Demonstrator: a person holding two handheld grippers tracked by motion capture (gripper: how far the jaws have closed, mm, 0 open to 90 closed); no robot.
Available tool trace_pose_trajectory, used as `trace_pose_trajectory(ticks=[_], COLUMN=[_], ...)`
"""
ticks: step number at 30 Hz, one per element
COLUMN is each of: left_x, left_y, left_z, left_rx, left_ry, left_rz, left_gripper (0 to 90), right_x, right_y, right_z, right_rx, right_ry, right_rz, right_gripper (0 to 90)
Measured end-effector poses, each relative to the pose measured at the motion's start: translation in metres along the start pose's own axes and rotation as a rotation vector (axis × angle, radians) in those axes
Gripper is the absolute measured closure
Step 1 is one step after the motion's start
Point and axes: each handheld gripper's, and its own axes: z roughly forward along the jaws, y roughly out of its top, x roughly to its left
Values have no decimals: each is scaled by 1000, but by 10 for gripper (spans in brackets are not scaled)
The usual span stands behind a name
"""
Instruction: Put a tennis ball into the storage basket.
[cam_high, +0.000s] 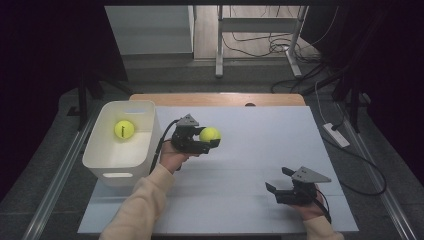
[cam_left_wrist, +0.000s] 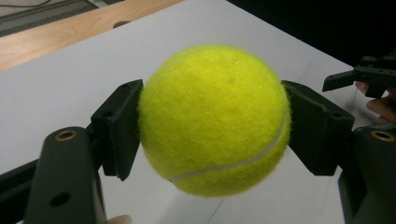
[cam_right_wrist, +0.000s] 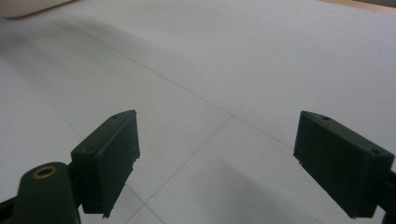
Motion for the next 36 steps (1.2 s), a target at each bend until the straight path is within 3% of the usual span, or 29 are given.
trace_pose_trajectory(ticks=[36], left_x=[-8], left_y=[7], left_z=[-31], left_rx=[-93], left_ry=[18], left_rz=[18], left_gripper=[273], right_x=[0], right_y=[0], right_z=[0], right_rx=[3], right_ry=[-4], right_rz=[-4], right_gripper=[144])
